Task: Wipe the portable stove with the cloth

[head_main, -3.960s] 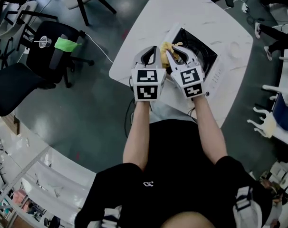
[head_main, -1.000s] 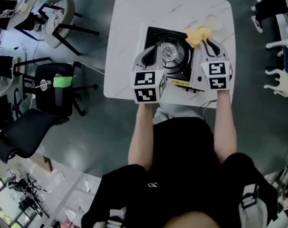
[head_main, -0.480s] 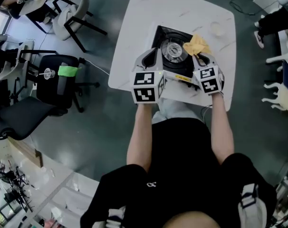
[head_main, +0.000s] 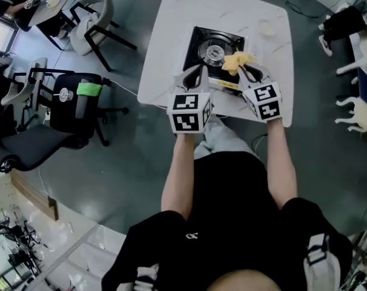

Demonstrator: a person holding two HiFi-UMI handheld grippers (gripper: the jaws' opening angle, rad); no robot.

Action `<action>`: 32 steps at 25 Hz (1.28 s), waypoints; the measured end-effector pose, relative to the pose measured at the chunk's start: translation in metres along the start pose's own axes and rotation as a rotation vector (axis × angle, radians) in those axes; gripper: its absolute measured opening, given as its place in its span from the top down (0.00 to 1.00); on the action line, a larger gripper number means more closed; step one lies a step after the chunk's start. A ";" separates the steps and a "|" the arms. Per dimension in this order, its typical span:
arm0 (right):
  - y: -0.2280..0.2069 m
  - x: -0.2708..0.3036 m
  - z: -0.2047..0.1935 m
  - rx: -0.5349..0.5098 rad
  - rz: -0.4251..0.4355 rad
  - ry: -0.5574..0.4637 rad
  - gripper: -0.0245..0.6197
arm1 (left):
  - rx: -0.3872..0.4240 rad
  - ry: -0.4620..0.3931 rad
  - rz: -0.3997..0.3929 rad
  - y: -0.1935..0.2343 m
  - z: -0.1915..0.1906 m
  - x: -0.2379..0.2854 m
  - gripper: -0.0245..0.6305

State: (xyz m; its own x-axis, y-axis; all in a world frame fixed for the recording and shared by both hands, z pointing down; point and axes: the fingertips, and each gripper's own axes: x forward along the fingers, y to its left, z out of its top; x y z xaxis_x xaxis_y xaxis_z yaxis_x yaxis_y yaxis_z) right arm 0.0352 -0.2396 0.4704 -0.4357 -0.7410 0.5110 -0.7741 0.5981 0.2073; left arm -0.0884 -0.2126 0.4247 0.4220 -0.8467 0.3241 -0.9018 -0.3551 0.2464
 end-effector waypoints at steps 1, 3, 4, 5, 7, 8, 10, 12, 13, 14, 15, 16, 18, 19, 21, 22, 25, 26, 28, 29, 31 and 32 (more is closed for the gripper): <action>0.001 -0.008 0.006 0.012 -0.001 -0.032 0.92 | 0.001 -0.002 -0.001 -0.004 -0.001 -0.005 0.97; 0.003 -0.024 0.018 0.053 0.006 -0.083 0.92 | 0.001 -0.011 -0.001 -0.010 0.000 -0.013 0.97; 0.004 -0.032 0.025 0.075 0.011 -0.104 0.92 | 0.002 -0.019 -0.001 -0.012 0.001 -0.016 0.97; 0.004 -0.039 0.031 0.091 0.014 -0.127 0.92 | 0.004 -0.026 -0.002 -0.015 0.003 -0.019 0.97; 0.003 -0.050 0.046 0.108 0.019 -0.173 0.92 | 0.009 -0.044 -0.007 -0.021 0.009 -0.024 0.97; 0.003 -0.056 0.053 0.118 0.022 -0.198 0.92 | 0.014 -0.055 -0.012 -0.024 0.012 -0.026 0.97; 0.000 -0.066 0.068 0.152 0.023 -0.260 0.93 | 0.032 -0.077 -0.024 -0.030 0.020 -0.030 0.97; -0.004 -0.076 0.082 0.190 0.013 -0.318 0.93 | 0.053 -0.093 -0.027 -0.031 0.030 -0.034 0.97; -0.006 -0.081 0.089 0.204 0.007 -0.344 0.93 | 0.059 -0.099 -0.025 -0.030 0.034 -0.035 0.97; -0.006 -0.086 0.095 0.216 0.001 -0.368 0.93 | 0.061 -0.107 -0.024 -0.029 0.037 -0.037 0.97; -0.007 -0.091 0.100 0.224 -0.002 -0.389 0.93 | 0.062 -0.114 -0.023 -0.029 0.040 -0.039 0.97; -0.006 -0.096 0.103 0.230 -0.003 -0.409 0.93 | 0.064 -0.122 -0.024 -0.030 0.043 -0.041 0.97; -0.007 -0.106 0.107 0.241 0.002 -0.448 0.93 | 0.074 -0.140 -0.026 -0.034 0.048 -0.042 0.97; -0.009 -0.110 0.108 0.250 0.002 -0.464 0.93 | 0.080 -0.148 -0.029 -0.037 0.051 -0.041 0.97; -0.016 -0.119 0.106 0.269 -0.012 -0.478 0.93 | 0.091 -0.159 -0.042 -0.046 0.055 -0.038 0.97; -0.020 -0.122 0.104 0.275 -0.023 -0.478 0.93 | 0.097 -0.160 -0.051 -0.051 0.057 -0.037 0.97; -0.031 -0.133 0.093 0.289 -0.059 -0.466 0.93 | 0.113 -0.140 -0.075 -0.067 0.055 -0.031 0.97; -0.034 -0.137 0.088 0.294 -0.071 -0.464 0.93 | 0.118 -0.133 -0.084 -0.073 0.053 -0.029 0.97; -0.043 -0.144 0.083 0.297 -0.095 -0.461 0.93 | 0.131 -0.128 -0.100 -0.084 0.052 -0.026 0.97; -0.047 -0.145 0.081 0.299 -0.105 -0.458 0.93 | 0.137 -0.129 -0.108 -0.089 0.053 -0.025 0.97; -0.052 -0.148 0.078 0.308 -0.119 -0.454 0.93 | 0.144 -0.127 -0.117 -0.095 0.053 -0.022 0.97; -0.054 -0.148 0.076 0.312 -0.124 -0.453 0.93 | 0.146 -0.124 -0.119 -0.097 0.052 -0.021 0.97</action>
State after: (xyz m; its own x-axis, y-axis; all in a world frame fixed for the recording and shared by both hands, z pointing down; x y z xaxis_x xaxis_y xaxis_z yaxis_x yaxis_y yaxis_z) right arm 0.1068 -0.1855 0.3197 -0.4332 -0.8982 0.0749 -0.9012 0.4307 -0.0485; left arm -0.0151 -0.1811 0.3463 0.5194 -0.8347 0.1833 -0.8542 -0.5013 0.1379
